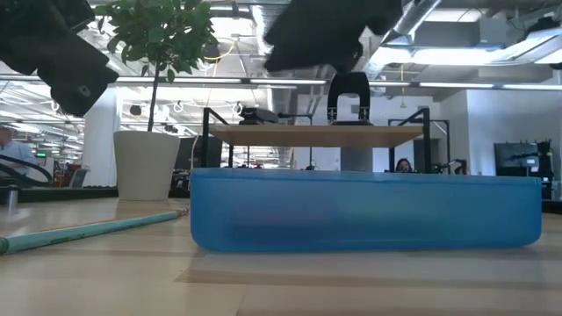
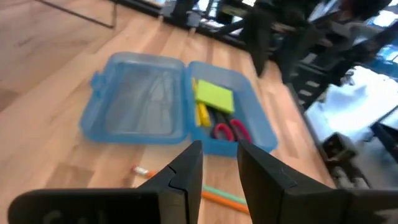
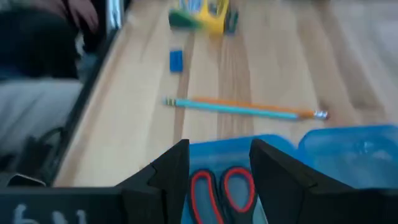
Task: Pack school essentials
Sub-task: Put the yellow pencil into the blue supply box
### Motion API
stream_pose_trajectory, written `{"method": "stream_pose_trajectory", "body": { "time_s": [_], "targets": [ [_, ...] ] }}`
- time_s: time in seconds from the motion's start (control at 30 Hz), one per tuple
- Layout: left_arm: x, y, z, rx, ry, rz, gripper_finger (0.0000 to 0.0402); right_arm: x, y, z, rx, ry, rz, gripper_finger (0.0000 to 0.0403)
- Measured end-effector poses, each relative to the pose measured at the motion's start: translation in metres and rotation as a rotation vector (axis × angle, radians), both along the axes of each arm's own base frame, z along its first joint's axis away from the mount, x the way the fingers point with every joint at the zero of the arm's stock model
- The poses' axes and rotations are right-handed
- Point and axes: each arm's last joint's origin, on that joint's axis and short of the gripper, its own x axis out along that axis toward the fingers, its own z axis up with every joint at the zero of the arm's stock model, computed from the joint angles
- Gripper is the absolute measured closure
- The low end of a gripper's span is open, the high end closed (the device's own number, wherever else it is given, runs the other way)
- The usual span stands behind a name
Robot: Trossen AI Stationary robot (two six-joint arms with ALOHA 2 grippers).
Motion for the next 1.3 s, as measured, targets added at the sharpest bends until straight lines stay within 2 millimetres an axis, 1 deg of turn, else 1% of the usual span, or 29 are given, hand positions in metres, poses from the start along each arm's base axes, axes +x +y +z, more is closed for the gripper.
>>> {"method": "stream_pose_trajectory", "body": {
  "time_s": [0.07, 0.13, 0.23, 0.3, 0.47, 0.57, 0.63, 0.7, 0.8, 0.87, 0.93, 1.0, 1.13, 1.3],
  "targets": [
    [0.003, -0.003, 0.004, -0.020, -0.036, -0.008, 0.0313, -0.007, -0.005, 0.009, 0.020, -0.087, 0.008, 0.0215],
    [0.005, -0.004, 0.004, -0.016, -0.052, -0.013, 0.0310, -0.010, -0.008, 0.023, 0.050, -0.187, 0.009, 0.0215],
    [0.008, -0.007, 0.006, -0.028, -0.077, -0.022, 0.0306, -0.015, -0.010, 0.036, 0.046, -0.270, 0.028, 0.0214],
    [0.010, -0.008, 0.004, -0.022, -0.074, -0.023, 0.0304, -0.017, -0.009, 0.040, 0.030, -0.299, 0.047, 0.0214],
    [0.016, -0.012, -0.001, -0.022, -0.055, -0.026, 0.0301, -0.017, -0.004, 0.050, -0.029, -0.411, 0.099, 0.0214],
    [0.018, -0.015, -0.005, -0.032, -0.037, -0.040, 0.0300, -0.009, -0.005, 0.041, -0.060, -0.420, 0.120, 0.0217],
    [0.019, -0.016, -0.007, -0.033, -0.023, -0.038, 0.0301, -0.008, -0.014, 0.034, -0.058, -0.405, 0.144, 0.0222],
    [0.020, -0.016, -0.009, -0.038, -0.015, -0.037, 0.0301, -0.003, -0.030, 0.024, -0.022, -0.421, 0.124, 0.0227],
    [0.021, -0.018, -0.010, -0.063, -0.009, -0.044, 0.0300, -0.009, -0.061, -0.005, 0.044, -0.429, 0.101, 0.0236],
    [0.021, -0.018, -0.012, -0.066, 0.004, -0.043, 0.0301, -0.013, -0.078, -0.010, 0.093, -0.509, 0.079, 0.0242],
    [0.021, -0.018, -0.012, -0.068, 0.003, -0.042, 0.0301, -0.019, -0.087, -0.016, 0.135, -0.546, 0.064, 0.0246],
    [0.022, -0.017, -0.012, -0.055, 0.004, -0.037, 0.0301, -0.021, -0.091, -0.023, 0.151, -0.532, 0.073, 0.0247],
    [0.026, -0.017, -0.004, -0.040, -0.019, -0.031, 0.0301, -0.021, -0.091, -0.020, 0.154, -0.550, 0.075, 0.0247],
    [0.029, -0.017, 0.001, -0.028, -0.035, -0.027, 0.0301, -0.022, -0.085, -0.020, 0.160, -0.549, 0.092, 0.0246]
  ]
}}
